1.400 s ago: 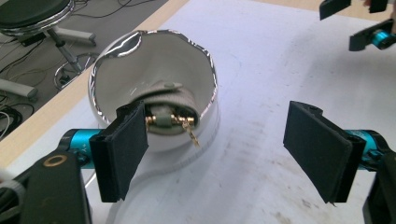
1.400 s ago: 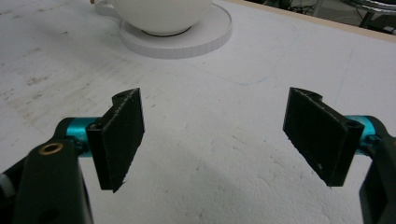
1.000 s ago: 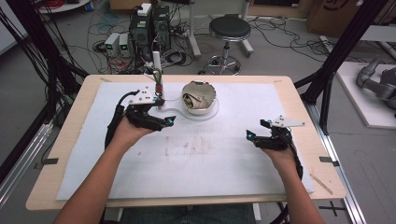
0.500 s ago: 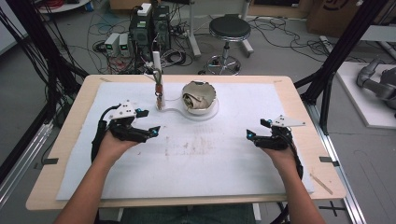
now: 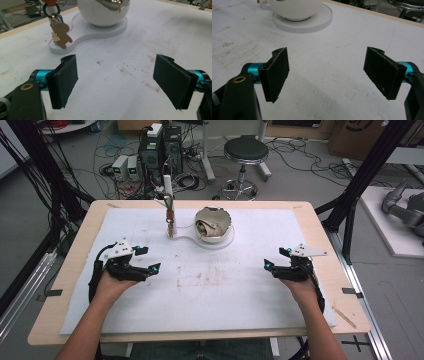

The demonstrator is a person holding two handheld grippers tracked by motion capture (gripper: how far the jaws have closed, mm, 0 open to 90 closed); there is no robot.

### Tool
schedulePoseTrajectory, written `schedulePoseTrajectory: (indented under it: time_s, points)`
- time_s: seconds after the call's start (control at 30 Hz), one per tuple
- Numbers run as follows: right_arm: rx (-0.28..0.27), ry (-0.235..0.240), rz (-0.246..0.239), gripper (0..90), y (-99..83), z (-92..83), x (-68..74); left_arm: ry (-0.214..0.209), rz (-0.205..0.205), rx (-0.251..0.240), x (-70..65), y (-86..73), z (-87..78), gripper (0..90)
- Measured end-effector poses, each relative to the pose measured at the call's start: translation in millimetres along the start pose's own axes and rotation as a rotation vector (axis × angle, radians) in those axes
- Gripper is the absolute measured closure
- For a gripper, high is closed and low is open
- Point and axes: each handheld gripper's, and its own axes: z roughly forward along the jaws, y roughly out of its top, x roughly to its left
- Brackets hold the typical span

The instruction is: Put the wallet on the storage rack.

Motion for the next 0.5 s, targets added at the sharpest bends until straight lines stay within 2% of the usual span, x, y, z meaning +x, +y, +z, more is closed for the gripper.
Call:
schedulePoseTrajectory:
  time_s: [0.1,0.5]
  points:
    - [-0.011,-0.003,-0.001,21.0,0.3,-1.2,-0.2,0.010,-0.016,-0.011,0.0,-4.8,-3.2,19.9]
    - [-0.014,-0.001,-0.009,21.0,0.4,-1.5,-1.6,0.013,-0.005,0.003,-3.5,-8.2,-0.7,19.9]
